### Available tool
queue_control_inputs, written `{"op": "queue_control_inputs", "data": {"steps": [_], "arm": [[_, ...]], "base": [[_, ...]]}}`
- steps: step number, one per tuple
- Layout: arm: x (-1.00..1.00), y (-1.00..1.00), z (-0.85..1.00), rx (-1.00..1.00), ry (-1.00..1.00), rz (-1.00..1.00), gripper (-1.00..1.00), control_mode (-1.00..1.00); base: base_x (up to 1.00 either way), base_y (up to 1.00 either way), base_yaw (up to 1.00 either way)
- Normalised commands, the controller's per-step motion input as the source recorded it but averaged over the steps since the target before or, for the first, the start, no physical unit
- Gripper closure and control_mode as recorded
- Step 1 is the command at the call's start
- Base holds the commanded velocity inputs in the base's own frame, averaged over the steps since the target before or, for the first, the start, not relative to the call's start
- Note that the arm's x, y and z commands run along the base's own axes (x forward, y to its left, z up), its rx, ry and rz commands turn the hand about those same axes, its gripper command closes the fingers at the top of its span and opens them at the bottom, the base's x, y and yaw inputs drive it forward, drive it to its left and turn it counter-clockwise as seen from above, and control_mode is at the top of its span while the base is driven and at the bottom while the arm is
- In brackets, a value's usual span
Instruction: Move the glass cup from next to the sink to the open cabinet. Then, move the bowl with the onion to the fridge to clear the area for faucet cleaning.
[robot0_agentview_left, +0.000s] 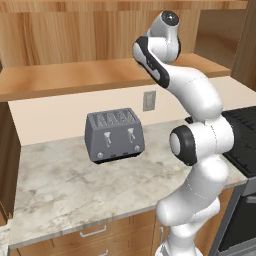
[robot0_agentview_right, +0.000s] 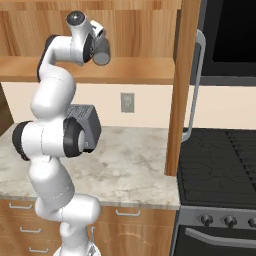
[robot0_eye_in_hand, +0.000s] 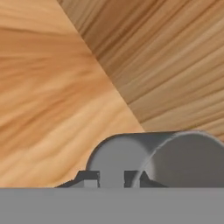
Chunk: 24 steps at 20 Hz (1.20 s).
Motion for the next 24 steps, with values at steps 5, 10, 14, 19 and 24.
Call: {"op": "queue_control_inputs", "data": {"steps": [5,10,14,19,24], "arm": [[-0.12,0.00,0.08,0.00,-0.11,-0.03,-1.00,-1.00],[-0.70,0.00,0.13,0.02,-0.27,-0.13,-1.00,-1.00],[-1.00,0.00,-0.21,0.12,-0.38,-0.23,-1.00,-1.00],[-1.00,-0.03,-0.58,0.12,-0.16,-0.23,-1.00,-1.00],[-1.00,-0.10,-0.99,0.02,0.03,-0.16,-1.00,-1.00]], "base": [[0.00,0.00,0.00],[0.00,0.00,0.00],[0.00,0.00,0.00],[0.00,0.00,0.00],[0.00,0.00,0.00]]}}
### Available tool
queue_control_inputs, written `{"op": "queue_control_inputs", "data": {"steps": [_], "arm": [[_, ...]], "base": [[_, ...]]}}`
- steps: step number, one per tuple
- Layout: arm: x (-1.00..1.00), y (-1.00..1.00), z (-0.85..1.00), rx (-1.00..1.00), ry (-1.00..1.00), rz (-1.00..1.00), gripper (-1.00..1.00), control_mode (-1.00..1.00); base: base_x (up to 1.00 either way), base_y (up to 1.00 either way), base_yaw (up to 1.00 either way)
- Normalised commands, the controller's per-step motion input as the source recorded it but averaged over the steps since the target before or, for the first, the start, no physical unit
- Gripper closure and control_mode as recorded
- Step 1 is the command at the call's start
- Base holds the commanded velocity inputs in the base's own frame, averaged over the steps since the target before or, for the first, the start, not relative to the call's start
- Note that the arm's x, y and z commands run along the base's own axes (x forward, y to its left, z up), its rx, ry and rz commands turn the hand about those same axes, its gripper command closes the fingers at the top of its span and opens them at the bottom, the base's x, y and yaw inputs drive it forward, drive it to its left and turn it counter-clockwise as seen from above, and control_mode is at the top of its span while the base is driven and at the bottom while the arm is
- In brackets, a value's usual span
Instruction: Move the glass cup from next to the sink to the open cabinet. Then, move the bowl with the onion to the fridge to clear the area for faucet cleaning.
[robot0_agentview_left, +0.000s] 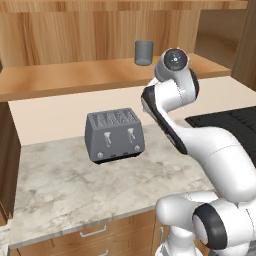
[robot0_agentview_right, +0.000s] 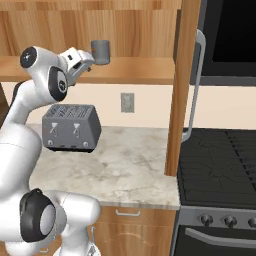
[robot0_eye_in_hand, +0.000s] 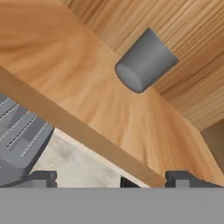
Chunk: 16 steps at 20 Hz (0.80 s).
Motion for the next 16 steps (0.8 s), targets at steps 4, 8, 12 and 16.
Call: {"op": "queue_control_inputs", "data": {"steps": [4,8,12,16], "arm": [[-1.00,-0.18,-0.74,0.16,0.25,-0.20,-1.00,-1.00],[-0.50,-0.24,-0.10,0.15,0.13,-0.03,-1.00,-1.00],[-0.32,-0.01,-0.21,0.00,0.06,0.02,-1.00,1.00],[0.00,0.00,0.00,0.00,0.00,0.00,-1.00,1.00]], "base": [[0.00,0.00,0.00],[0.00,0.00,0.00],[-0.25,0.00,0.02],[-1.00,0.34,0.22]]}}
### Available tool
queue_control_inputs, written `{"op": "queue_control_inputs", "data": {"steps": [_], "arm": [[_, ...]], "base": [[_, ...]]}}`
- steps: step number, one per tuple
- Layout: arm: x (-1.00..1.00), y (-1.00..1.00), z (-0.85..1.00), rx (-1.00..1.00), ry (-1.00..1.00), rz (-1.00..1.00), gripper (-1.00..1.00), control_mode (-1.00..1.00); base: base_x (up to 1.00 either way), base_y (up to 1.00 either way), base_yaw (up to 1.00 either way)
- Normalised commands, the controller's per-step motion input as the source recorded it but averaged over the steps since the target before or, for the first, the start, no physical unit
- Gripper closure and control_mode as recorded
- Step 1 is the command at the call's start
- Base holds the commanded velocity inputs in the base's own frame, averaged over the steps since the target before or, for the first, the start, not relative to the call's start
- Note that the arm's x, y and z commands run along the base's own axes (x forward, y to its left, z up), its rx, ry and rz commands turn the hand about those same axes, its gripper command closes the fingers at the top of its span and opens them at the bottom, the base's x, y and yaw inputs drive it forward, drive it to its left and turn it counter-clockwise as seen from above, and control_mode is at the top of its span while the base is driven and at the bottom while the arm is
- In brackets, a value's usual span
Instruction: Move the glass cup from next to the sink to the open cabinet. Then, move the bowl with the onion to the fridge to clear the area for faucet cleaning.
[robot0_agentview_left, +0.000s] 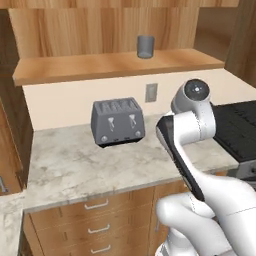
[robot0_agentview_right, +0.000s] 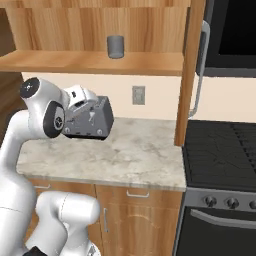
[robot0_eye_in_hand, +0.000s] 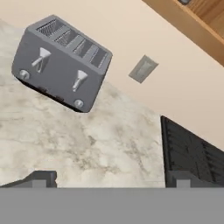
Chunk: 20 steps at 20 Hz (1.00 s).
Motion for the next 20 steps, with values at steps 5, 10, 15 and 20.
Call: {"op": "queue_control_inputs", "data": {"steps": [5,10,15,20], "arm": [[0.00,0.00,0.00,0.00,0.00,0.00,-1.00,1.00],[0.00,0.00,0.00,0.00,0.00,0.00,-1.00,1.00],[0.00,0.00,0.00,0.00,0.00,0.00,-1.00,1.00],[0.00,0.00,0.00,0.00,0.00,0.00,-1.00,1.00]], "base": [[-1.00,0.76,0.44],[-0.75,0.83,0.67],[-0.75,0.49,0.69],[-0.53,0.39,0.72]]}}
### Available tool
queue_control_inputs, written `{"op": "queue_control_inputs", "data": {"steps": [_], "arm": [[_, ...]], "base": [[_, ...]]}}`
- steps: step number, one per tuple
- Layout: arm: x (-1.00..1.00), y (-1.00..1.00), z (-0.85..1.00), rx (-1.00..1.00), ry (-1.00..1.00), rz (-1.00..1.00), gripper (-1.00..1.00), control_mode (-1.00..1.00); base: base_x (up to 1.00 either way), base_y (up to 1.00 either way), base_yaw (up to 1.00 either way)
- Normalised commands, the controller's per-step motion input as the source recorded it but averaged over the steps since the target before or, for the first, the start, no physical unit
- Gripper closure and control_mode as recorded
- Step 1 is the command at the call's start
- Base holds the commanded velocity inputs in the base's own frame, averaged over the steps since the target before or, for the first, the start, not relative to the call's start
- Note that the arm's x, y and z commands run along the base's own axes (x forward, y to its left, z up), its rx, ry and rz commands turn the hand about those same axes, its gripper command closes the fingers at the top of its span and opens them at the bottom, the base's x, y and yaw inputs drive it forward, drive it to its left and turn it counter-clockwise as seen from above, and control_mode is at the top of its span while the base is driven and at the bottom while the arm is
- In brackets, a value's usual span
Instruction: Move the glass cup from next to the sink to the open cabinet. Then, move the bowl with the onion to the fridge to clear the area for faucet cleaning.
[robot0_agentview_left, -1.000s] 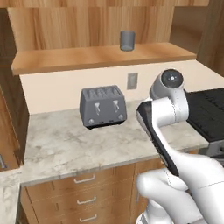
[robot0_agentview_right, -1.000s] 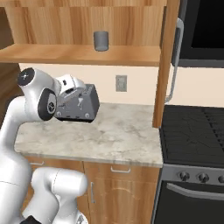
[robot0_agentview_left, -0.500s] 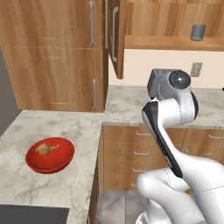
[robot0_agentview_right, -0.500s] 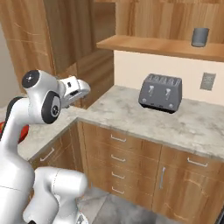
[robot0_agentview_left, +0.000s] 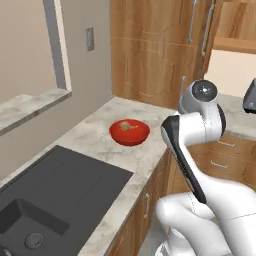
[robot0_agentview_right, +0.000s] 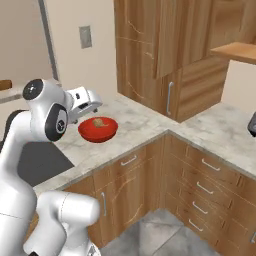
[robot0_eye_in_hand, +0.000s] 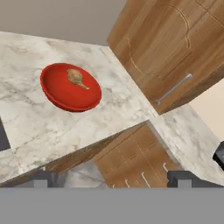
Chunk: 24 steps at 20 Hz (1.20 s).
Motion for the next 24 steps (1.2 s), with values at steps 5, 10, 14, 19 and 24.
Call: {"op": "queue_control_inputs", "data": {"steps": [5,10,14,19,24], "arm": [[0.00,0.00,0.00,0.00,0.00,0.00,-1.00,1.00],[0.00,0.00,0.00,0.00,0.00,0.00,-1.00,1.00],[0.00,0.00,0.00,0.00,0.00,0.00,-1.00,1.00],[1.00,0.86,-0.47,-0.05,0.13,0.19,-1.00,-1.00],[1.00,0.83,-0.71,-0.05,0.33,0.16,-1.00,-1.00]], "base": [[0.27,0.88,0.56],[0.80,0.99,0.34],[1.00,1.00,0.21],[0.00,0.00,0.00],[0.00,0.00,0.00]]}}
